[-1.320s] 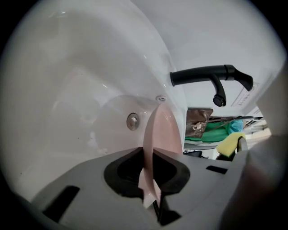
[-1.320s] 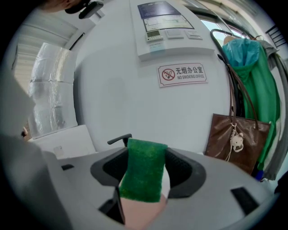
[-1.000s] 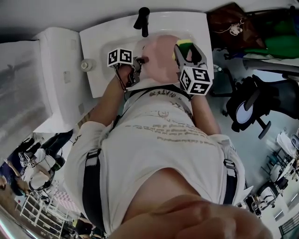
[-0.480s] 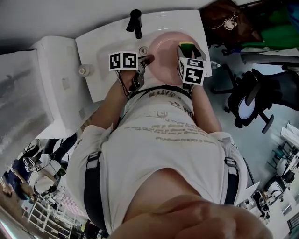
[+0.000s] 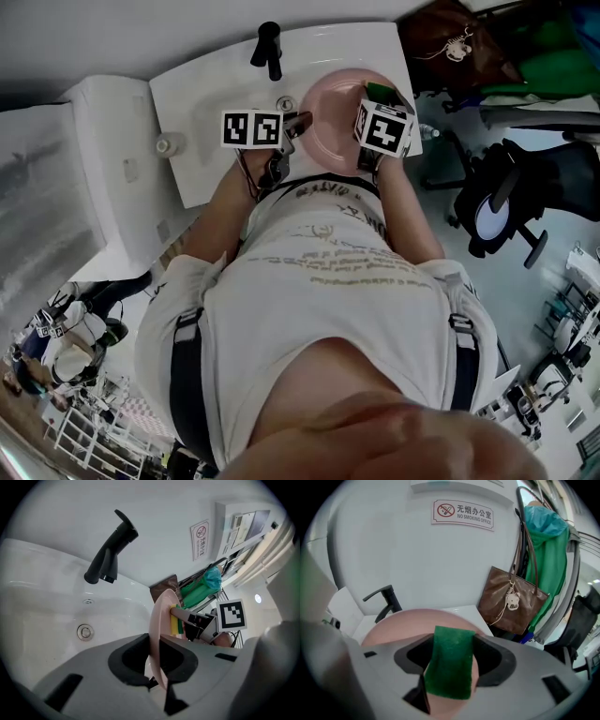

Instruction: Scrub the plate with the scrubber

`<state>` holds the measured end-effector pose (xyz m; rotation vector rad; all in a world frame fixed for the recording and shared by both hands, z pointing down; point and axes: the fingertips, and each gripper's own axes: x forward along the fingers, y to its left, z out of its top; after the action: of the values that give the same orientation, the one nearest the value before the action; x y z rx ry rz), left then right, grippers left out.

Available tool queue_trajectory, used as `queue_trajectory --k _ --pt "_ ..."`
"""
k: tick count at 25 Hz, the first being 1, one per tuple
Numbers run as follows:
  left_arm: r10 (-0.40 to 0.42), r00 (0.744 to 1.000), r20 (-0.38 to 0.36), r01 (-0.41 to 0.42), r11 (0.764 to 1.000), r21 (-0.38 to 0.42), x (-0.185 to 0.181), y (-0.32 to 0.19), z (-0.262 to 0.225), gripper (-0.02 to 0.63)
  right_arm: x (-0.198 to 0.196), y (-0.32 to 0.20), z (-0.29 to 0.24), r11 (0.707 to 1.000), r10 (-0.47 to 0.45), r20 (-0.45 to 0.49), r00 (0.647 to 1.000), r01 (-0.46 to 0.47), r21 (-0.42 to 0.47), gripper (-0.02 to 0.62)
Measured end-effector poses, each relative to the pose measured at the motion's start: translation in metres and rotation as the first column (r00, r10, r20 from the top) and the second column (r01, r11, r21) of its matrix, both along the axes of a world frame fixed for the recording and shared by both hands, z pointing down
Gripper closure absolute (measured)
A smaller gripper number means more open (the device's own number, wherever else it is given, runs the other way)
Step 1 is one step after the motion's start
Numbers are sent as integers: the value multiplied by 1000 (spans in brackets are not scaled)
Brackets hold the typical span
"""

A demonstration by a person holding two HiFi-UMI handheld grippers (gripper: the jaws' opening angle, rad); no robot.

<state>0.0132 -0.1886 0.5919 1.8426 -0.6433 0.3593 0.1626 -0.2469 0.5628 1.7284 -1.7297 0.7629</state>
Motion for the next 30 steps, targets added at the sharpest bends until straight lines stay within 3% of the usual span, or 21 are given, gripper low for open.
queue_trajectory --k 6,12,25,30 --pt "2 1000 -10 -2 1000 -3 2 -2 -3 561 -4 -16 -8 999 32 14 999 -32 43 342" --pt "-6 1000 -14 5 1000 -9 2 -1 -6 561 -26 -29 -19 994 0 37 999 -4 109 342" --pt "-33 999 6 33 999 8 -2 -6 -7 561 -79 -31 -25 965 -191 68 979 175 195 341" --pt "-48 999 -13 47 999 -2 -4 -7 -9 561 -84 -33 -35 944 -229 -30 973 229 238 341"
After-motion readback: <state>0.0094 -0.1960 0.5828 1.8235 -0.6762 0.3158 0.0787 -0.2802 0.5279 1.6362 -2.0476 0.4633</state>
